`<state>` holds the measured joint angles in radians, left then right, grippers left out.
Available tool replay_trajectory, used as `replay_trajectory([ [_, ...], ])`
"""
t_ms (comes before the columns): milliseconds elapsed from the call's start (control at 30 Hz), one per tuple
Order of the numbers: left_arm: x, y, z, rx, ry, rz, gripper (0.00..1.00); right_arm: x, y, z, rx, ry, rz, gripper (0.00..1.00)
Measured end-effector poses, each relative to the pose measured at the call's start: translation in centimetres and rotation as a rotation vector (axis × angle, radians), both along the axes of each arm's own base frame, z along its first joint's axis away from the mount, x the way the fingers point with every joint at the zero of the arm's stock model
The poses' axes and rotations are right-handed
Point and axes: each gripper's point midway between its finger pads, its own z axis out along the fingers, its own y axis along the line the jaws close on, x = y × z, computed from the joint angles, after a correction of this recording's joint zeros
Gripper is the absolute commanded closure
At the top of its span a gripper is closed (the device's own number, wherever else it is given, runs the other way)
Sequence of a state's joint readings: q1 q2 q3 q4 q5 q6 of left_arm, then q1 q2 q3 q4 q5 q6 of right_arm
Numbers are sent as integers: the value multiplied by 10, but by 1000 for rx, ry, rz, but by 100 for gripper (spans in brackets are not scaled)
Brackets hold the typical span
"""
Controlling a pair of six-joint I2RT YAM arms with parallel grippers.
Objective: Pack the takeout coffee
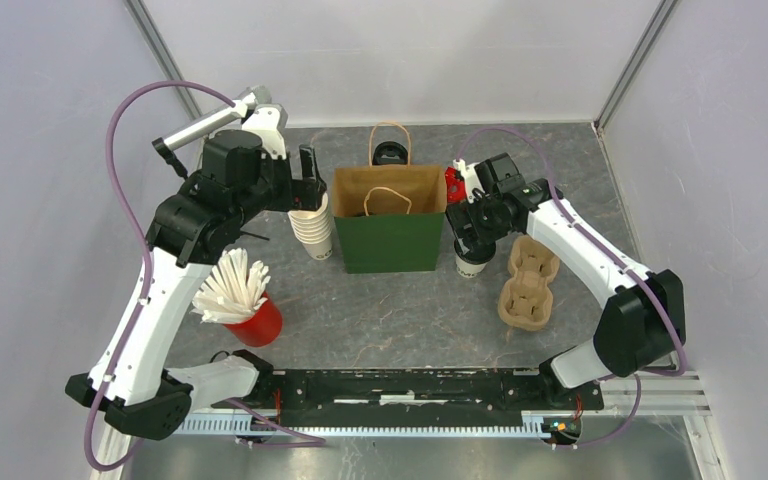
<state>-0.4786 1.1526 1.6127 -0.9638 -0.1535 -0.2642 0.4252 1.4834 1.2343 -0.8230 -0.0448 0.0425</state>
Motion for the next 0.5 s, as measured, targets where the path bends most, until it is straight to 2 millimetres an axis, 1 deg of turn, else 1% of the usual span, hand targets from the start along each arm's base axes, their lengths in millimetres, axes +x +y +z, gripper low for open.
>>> replay_trajectory([
  [233, 0, 0, 0, 0, 1, 0, 3, 4, 1, 0, -2, -12, 1, 3],
  [500, 0, -1, -9, 7, 20, -4, 3, 4, -1, -3, -12, -13, -4, 4],
])
